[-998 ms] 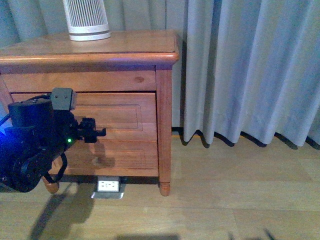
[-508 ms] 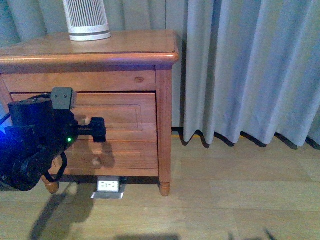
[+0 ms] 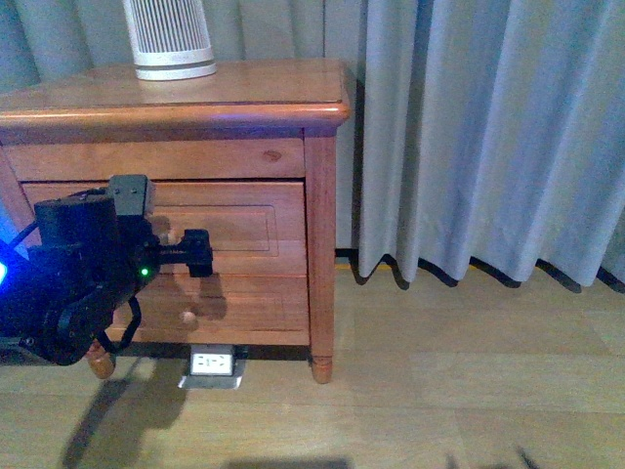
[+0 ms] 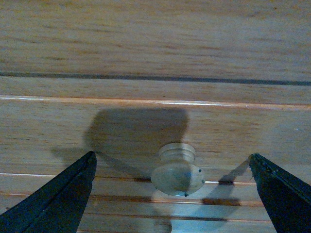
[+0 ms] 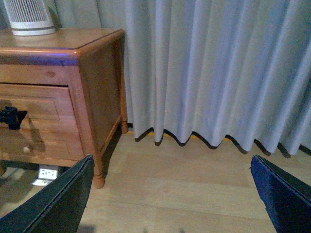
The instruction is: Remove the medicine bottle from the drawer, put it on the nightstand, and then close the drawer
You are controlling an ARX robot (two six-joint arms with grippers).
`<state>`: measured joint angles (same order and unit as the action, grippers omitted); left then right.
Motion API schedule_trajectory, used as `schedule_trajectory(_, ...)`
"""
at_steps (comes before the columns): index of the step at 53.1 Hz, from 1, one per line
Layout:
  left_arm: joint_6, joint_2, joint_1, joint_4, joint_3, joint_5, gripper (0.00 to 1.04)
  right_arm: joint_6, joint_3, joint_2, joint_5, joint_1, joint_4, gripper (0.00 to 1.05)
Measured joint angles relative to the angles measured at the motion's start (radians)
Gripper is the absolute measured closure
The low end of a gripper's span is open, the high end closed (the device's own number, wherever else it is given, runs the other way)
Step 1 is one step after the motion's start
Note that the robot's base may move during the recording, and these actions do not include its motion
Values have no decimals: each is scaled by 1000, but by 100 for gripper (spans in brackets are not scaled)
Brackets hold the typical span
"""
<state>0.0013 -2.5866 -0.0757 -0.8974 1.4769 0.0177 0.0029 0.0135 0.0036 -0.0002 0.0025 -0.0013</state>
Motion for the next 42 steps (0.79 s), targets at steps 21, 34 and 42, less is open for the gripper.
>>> schedule_trajectory(21,-6,-2,0,-6,0,-13,42,0,0,0,0,0,0,7)
schedule_trajectory(34,-8,-2,0,-8,0,-13,76,0,0,0,0,0,0,7)
schedule_trajectory(42,-12,-2,-1,-15,0,-18,79,0,0,0,0,0,0,7)
